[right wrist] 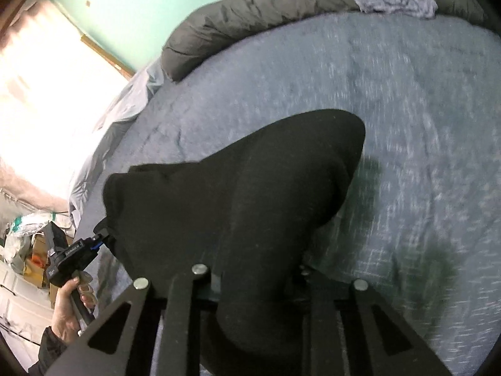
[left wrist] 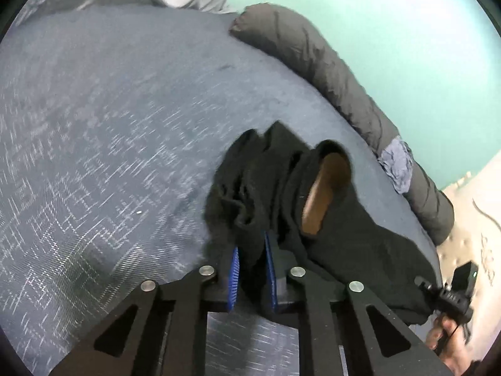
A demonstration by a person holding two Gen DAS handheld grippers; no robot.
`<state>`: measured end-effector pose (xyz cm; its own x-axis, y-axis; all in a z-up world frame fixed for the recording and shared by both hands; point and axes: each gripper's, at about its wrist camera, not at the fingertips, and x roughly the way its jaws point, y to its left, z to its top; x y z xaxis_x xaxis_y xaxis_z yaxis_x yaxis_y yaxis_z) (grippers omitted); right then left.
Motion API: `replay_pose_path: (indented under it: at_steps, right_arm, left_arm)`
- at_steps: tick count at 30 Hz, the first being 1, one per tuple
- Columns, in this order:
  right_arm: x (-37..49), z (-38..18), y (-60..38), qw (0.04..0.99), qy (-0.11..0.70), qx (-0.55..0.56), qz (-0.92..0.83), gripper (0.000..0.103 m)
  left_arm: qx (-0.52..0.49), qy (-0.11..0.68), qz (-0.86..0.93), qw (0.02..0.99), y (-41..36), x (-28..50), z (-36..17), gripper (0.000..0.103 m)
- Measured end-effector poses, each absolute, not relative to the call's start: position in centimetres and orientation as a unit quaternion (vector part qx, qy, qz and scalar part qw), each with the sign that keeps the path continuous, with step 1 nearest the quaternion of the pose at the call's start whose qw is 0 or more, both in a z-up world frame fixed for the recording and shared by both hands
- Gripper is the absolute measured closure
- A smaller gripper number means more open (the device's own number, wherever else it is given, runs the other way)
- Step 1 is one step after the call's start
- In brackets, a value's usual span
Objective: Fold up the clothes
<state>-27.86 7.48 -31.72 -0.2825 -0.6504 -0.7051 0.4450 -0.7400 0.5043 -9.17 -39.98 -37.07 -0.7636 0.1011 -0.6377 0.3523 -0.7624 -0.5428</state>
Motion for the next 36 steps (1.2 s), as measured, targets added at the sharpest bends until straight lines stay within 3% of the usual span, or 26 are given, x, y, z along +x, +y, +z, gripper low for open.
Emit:
replay_pose_path:
  at_steps: [6,18,27,33,35,36]
  right_arm:
    - [-28.2,-26.2,11.2,0.329,-0.09,0.454,-0.823,0.084]
    - [-27.3,-22.4,29.4,0.243,-0.066,0.447,-0.858,0.084]
    - [-24.4,-29.8,36.6,0.21,-0.088,0.468,-0.854,0.083]
    - [-24.2,-32.6,38.3,0.18,-0.106,0.474,-0.855,0.068]
    - [-24.2,-32.4,38.8,0.163,-0.092,0.473,-0.861,0.055]
    - [-24.1,-32.2,39.3,0.15,-0.084,0.469,-0.866,0.054]
  left_arm:
    - [0.318,0.334,-0.887,0.025,-35.5,-8.6,-34.5,0.09]
    - [0.358,0.316,-0.872,-0.109,-18.5,-12.5,-34.2,0.09]
    - [0.427,0.288,-0.851,-0.103,-13.5,-13.2,-38.6,0.09]
    - [0.448,0.3,-0.838,-0.089,-14.0,-12.4,-39.9,0.082]
    - [0.445,0.287,-0.845,-0.077,-14.4,-11.8,-39.1,0.082]
    - [0.443,0.278,-0.85,-0.069,-14.5,-11.5,-38.4,0.083]
